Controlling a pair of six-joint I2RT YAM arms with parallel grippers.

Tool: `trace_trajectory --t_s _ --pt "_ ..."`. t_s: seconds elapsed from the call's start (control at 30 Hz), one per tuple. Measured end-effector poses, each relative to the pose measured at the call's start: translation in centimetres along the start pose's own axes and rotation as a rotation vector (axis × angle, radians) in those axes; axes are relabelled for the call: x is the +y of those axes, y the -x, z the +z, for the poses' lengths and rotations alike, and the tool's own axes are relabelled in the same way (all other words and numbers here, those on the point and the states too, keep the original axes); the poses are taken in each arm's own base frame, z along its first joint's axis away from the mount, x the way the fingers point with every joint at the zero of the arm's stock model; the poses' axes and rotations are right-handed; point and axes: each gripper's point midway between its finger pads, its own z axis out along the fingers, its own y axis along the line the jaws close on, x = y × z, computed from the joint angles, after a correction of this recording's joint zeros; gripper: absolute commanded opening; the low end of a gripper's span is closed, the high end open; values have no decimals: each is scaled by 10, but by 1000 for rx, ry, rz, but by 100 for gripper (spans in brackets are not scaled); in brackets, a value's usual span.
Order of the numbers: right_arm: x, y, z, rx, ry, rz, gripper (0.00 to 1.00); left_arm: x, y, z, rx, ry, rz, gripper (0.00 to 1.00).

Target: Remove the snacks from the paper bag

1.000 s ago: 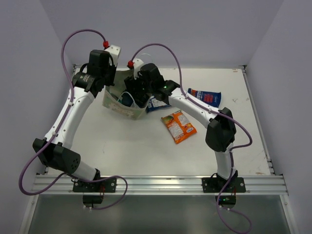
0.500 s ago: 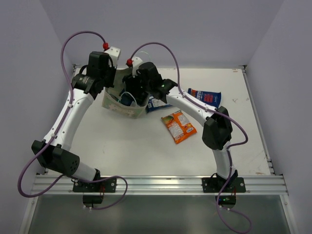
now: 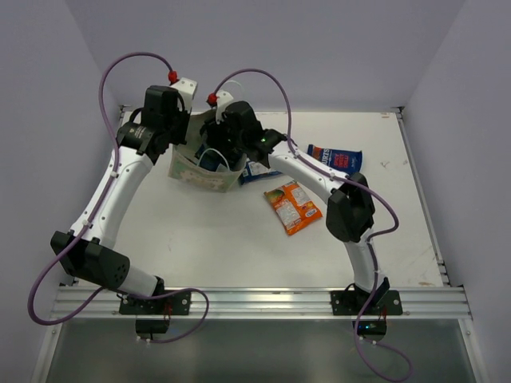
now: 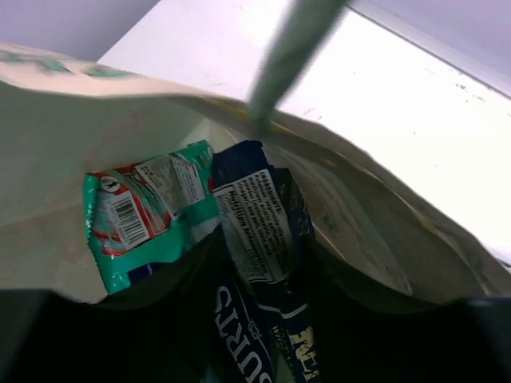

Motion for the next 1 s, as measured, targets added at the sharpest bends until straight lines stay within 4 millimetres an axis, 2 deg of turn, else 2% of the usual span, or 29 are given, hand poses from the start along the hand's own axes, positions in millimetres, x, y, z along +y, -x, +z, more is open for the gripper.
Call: trace_trajectory --t_s 0.1,0.13,0.17,0.33,0.4,0.5,0.57,0.63,0.77,0.83,0.93,1.0 --pt "-3 -9 8 18 -3 -4 18 0 0 0 1 0 0 0" --pt "-3 -11 10 20 -3 -6 3 0 -1 0 2 0 0 0" --pt "-4 -12 11 22 0 -9 0 0 -1 0 2 0 0 0" --pt "2 0 8 7 28 -16 0 2 0 -2 -3 9 -1 0" --pt "7 5 2 3 55 -17 0 5 0 -3 -7 28 -3 0" --pt "17 26 -18 -28 93 -20 0 12 0 -4 -5 66 -4 0" --pt "24 53 -43 -83 116 -27 0 16 -1 -5 -2 89 -4 0" --pt "31 88 -78 -161 133 -39 0 20 -1 -5 0 111 -6 0" --pt "46 163 -170 -366 171 -68 0 28 -2 -6 6 157 -6 0" --pt "51 193 -217 -470 180 -76 0 32 -3 -6 10 180 -5 0" --pt "43 211 -275 -565 150 -69 0 39 -4 -4 19 218 -4 0" --pt "27 211 -301 -601 97 -47 0 44 -7 -1 35 244 -2 0"
